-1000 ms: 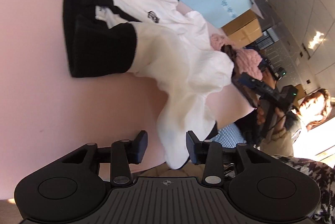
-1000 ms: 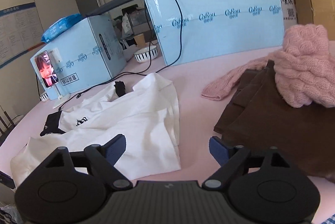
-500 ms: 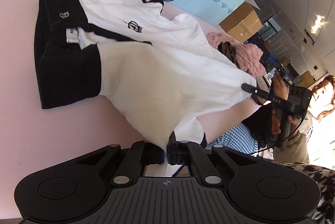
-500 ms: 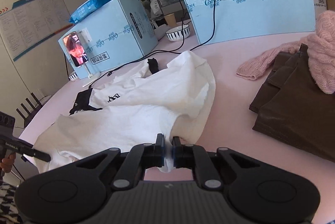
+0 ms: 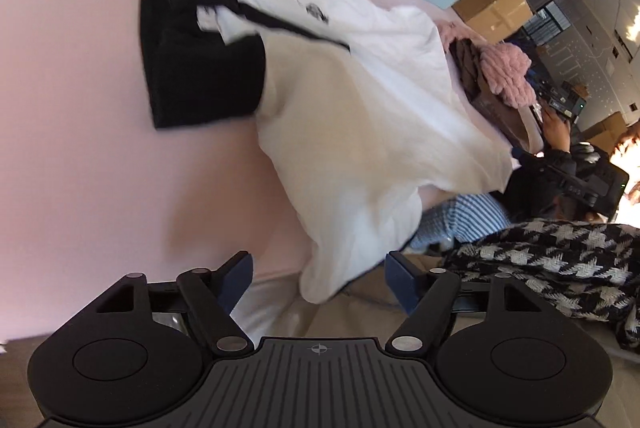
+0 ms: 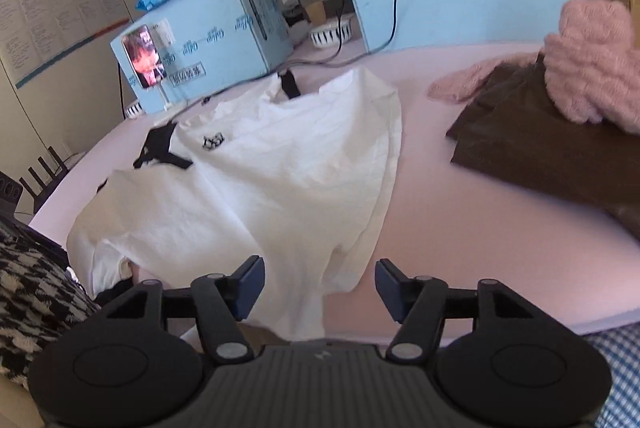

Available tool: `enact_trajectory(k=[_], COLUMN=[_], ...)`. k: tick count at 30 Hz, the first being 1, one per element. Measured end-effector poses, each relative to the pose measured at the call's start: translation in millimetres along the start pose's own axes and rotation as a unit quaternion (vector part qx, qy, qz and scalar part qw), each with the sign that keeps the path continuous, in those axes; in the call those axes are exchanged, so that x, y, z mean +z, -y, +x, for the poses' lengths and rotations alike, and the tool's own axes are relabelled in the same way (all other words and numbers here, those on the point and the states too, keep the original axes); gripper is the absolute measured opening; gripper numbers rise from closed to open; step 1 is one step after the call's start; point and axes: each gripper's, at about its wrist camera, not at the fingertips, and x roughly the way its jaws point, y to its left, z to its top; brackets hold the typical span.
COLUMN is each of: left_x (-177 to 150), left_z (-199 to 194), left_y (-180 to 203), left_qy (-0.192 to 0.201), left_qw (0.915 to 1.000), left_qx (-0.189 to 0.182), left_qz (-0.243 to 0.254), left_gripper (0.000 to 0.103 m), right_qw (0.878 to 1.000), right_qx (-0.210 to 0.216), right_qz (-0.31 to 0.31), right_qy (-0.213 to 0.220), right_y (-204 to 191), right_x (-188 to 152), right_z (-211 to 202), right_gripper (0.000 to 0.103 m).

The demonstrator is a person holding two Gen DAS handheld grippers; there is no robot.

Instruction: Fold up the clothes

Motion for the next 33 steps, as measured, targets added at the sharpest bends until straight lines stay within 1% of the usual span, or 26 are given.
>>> enact_trajectory(k=[1, 2, 3, 5, 6, 8, 9, 10, 12, 13, 16, 18, 20, 21, 22, 23, 24, 25, 27, 29, 31, 33], left_x=[8.4, 20.5, 36.8, 69.5, 86.1, 118.5, 131.5, 139.9, 152.7, 154.1, 158.4, 164.2, 171.2, 174.8, 178.0, 180.2, 180.8, 182.2, 189.9, 199.0, 209.4, 219.5], left_z=[-14.7, -21.8, -20.1, -16.9, -8.8, 23.9, 40.8, 54.2, 80.3, 86.0, 103.1, 110.0, 116.2, 121.4, 126.5, 131.1, 136.5, 140.2, 143.8, 147.4, 150.6, 153.4], left_y=[-0.6, -2.5, -5.8, -12.4, -17.1, -30.8, -39.9, -46.4, -61.6, -64.5, -73.2, -75.2, -76.1, -76.3, -75.1, -72.0, -67.6, -65.2, -67.6, -69.6, -67.0, -68.6], left_qy=[0.037, 0.067, 0.089, 0.132, 0.140, 0.119, 0.098, 0.084, 0.067, 0.070, 0.077, 0.088, 0.099, 0.104, 0.107, 0.112, 0.118, 0.123, 0.123, 0.122, 0.130, 0.134], left_qw=[0.9992, 0.9975, 0.9956, 0.9901, 0.9878, 0.9848, 0.9845, 0.9845, 0.9843, 0.9841, 0.9834, 0.9847, 0.9857, 0.9849, 0.9836, 0.9812, 0.9775, 0.9758, 0.9801, 0.9828, 0.9808, 0.9806], left_qx=[0.011, 0.021, 0.031, 0.049, 0.068, 0.125, 0.144, 0.153, 0.159, 0.159, 0.160, 0.147, 0.132, 0.136, 0.144, 0.157, 0.174, 0.178, 0.155, 0.139, 0.146, 0.143], left_qz=[0.005, 0.007, 0.003, -0.003, -0.006, -0.012, -0.017, -0.023, -0.038, -0.038, -0.035, -0.033, -0.030, -0.025, -0.015, -0.001, 0.019, 0.027, 0.012, 0.001, 0.010, 0.002], left_gripper=[0.088, 0.093, 0.099, 0.100, 0.100, 0.100, 0.100, 0.100, 0.100, 0.100, 0.100, 0.100, 0.099, 0.096, 0.087, 0.077, 0.055, 0.038, 0.015, 0.015, 0.015, 0.016], right_qw=[1.000, 0.999, 0.999, 0.999, 0.999, 0.999, 0.999, 1.000, 1.000, 1.000, 0.999, 0.998, 0.996, 0.995, 0.995, 0.995, 0.996, 0.997, 0.998, 0.998, 0.998, 0.997], right_qx=[0.005, 0.011, 0.011, 0.014, 0.017, 0.029, 0.033, 0.024, 0.004, -0.003, 0.001, 0.013, 0.001, -0.004, -0.008, -0.013, -0.013, -0.019, -0.035, -0.047, -0.056, -0.070], right_qz=[0.006, 0.014, 0.016, 0.003, 0.000, 0.006, 0.009, 0.009, 0.005, 0.003, 0.009, 0.004, -0.032, -0.048, -0.054, -0.059, -0.055, -0.050, -0.048, -0.043, -0.037, -0.035], right_qy=[0.020, 0.038, 0.045, 0.043, 0.042, 0.024, 0.012, 0.001, -0.021, -0.027, -0.047, -0.068, -0.082, -0.084, -0.082, -0.078, -0.073, -0.059, -0.033, -0.010, 0.012, 0.029], right_y=[7.5, 16.0, 22.3, 30.4, 32.8, 39.9, 42.2, 44.5, 48.2, 50.4, 56.7, 56.1, 46.6, 41.9, 38.9, 36.3, 35.4, 35.2, 34.5, 34.5, 35.3, 35.4], right_x=[14.2, 30.1, 45.0, 72.5, 82.1, 105.4, 112.3, 119.0, 130.0, 132.8, 135.5, 136.0, 137.9, 137.6, 138.0, 138.6, 138.6, 139.2, 142.1, 147.8, 156.0, 163.5], right_z=[-3.2, -4.9, 0.1, 25.3, 38.1, 82.1, 100.1, 121.5, 162.7, 178.3, 210.8, 235.7, 256.5, 261.3, 265.1, 269.0, 269.3, 268.2, 262.8, 257.1, 250.6, 246.3], right_gripper=[0.083, 0.084, 0.084, 0.084, 0.084, 0.084, 0.084, 0.083, 0.083, 0.083, 0.083, 0.082, 0.056, 0.027, 0.010, 0.010, 0.008, 0.007, 0.007, 0.006, 0.006, 0.006])
